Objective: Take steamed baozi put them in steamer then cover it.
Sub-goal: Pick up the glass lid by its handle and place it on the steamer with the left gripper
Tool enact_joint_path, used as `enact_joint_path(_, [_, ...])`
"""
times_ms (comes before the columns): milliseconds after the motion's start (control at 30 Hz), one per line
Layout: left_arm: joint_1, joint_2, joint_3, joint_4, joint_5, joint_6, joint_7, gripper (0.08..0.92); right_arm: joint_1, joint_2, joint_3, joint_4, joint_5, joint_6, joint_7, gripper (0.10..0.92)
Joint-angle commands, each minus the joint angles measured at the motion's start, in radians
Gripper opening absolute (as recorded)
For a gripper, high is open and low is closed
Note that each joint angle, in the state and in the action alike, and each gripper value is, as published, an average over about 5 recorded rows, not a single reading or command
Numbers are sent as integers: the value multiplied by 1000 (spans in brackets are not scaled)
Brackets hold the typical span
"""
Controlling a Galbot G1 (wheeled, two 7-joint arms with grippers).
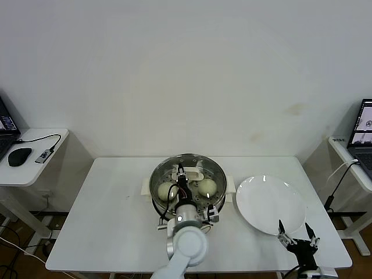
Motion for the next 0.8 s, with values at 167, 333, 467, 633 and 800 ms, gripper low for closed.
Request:
enact_joint_path(167, [16, 0, -3, 3, -22, -7, -23, 147, -4, 1, 2, 8, 1, 1, -1, 823])
enact_joint_path(333, [31, 5, -3, -26, -33, -36, -35, 165, -3, 0, 2, 7, 1, 1, -1, 823])
enact_joint_path(467, [49, 22, -3, -78, -72, -60, -32, 255, -4, 1, 1, 9, 0, 2, -2, 823])
enact_joint_path(633, [73, 38, -3, -124, -97, -61, -17, 403, -4, 2, -1, 9, -1, 2, -2, 823])
enact_joint_path(800, [111, 58, 0, -192, -114, -62, -5, 541, -5, 1, 0, 8, -2, 2, -2, 823])
